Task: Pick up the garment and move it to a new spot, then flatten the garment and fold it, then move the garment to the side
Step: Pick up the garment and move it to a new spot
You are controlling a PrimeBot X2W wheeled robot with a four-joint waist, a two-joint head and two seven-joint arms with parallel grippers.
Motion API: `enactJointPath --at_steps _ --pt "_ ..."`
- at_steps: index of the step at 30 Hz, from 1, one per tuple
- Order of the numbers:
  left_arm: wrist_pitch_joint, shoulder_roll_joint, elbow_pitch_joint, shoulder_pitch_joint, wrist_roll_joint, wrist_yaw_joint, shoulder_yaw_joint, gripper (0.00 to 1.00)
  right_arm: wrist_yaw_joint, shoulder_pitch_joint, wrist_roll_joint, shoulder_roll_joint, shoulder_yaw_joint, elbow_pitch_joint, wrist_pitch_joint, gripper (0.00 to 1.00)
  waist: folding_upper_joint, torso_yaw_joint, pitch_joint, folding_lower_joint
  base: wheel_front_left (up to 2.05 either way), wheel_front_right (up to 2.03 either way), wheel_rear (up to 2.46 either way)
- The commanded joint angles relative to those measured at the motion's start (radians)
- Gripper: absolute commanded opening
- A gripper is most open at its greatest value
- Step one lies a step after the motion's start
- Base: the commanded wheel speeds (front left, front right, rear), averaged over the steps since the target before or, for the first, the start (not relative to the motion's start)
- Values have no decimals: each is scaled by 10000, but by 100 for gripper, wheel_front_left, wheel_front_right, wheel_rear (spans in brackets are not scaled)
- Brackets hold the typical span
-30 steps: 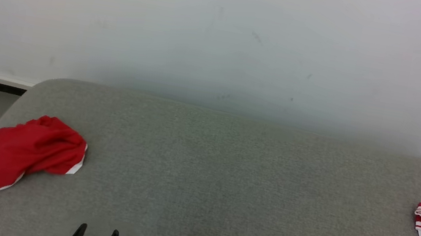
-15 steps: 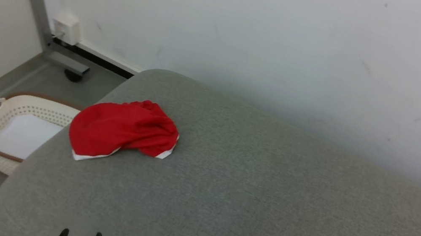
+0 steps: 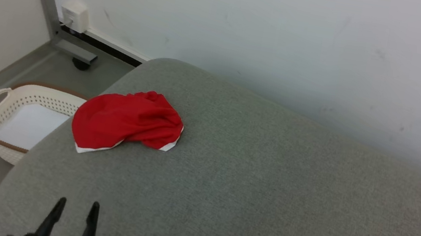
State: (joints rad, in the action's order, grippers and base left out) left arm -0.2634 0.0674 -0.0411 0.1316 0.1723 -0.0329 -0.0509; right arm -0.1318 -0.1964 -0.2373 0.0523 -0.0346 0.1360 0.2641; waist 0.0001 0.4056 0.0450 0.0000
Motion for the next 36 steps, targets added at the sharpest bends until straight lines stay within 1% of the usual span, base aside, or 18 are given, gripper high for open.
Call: enactJointPath --at_steps 1,4,6,10,12,14,15,17,19,22,25,26,30,31,32,33,36 --pt "139 291 -31 -338 144 -176 57 100 23 -18 83 146 -8 -58 -3 100 -1 -258 -379 0 0 0 0" --pt "697 680 103 -1358 555 -506 154 100 23 320 199 533 42 -267 -3 100 -1 -472 -1244 0 0 0 0" --pt "1216 1079 60 -2116 746 -622 253 100 23 578 207 849 80 -384 -3 100 -1 -604 -1885 0 0 0 0" --pt "2312 1732 -221 -3861 1053 -772 337 100 23 1210 213 1466 141 -674 -3 100 -1 -843 -3176 0 0 0 0" --pt "2884 1987 -689 -4691 1247 -803 381 100 23 1531 229 1751 106 -827 -73 100 -1 -960 -3761 0 0 0 0" --pt "3350 2261 -1190 -5585 1213 -780 404 100 23 1855 198 2031 99 -1017 -132 100 -1 -1054 -4322 0 0 0 0" --pt "3627 2279 -1503 -5966 1271 -698 428 100 23 1983 171 2142 117 -1114 -168 100 -1 -1090 -4563 0 0 0 0" --pt "4093 2494 -2146 -6714 1134 -687 357 100 23 2223 143 2350 135 -1333 -275 100 -1 -1175 -4983 0 0 0 0" --pt "4323 2408 -2787 -7456 1269 -552 420 100 23 2426 123 2541 155 -1524 -371 100 -1 -1256 -5316 0 0 0 0" --pt "4486 2654 -4001 -8219 788 -306 216 100 23 2598 102 2685 177 -1720 -502 100 -1 -1363 -5656 0 0 0 0" --pt "4630 2643 -5260 -8913 653 -180 114 100 26 2707 109 2763 104 -1814 -622 100 -1 -1534 -5850 0 0 0 0" --pt "4630 2643 -5260 -8913 653 -180 114 100 26 2707 109 2763 104 -1814 -622 100 -1 -1534 -5850 0 0 0 0" --pt "4704 2709 -6705 -9445 418 -45 -108 100 30 2626 104 2765 164 -1948 -757 100 -1 -1718 -5949 0 0 0 0" --pt "4698 2680 -7004 -9538 446 0 -124 76 30 2580 99 2742 194 -1979 -781 100 -1 -1755 -5934 0 0 0 0" --pt "4690 2654 -7277 -9614 407 15 -175 21 30 2540 87 2723 203 -1993 -775 100 -1 -1788 -5900 0 0 0 0" --pt "4660 2643 -7515 -9663 389 24 -217 0 30 2488 85 2696 216 -1992 -775 100 -1 -1818 -5844 0 0 0 0" --pt "4217 2677 -7834 -9954 409 132 -180 0 29 2346 55 2543 214 -1934 -698 100 -1 -1863 -5537 0 0 0 0"
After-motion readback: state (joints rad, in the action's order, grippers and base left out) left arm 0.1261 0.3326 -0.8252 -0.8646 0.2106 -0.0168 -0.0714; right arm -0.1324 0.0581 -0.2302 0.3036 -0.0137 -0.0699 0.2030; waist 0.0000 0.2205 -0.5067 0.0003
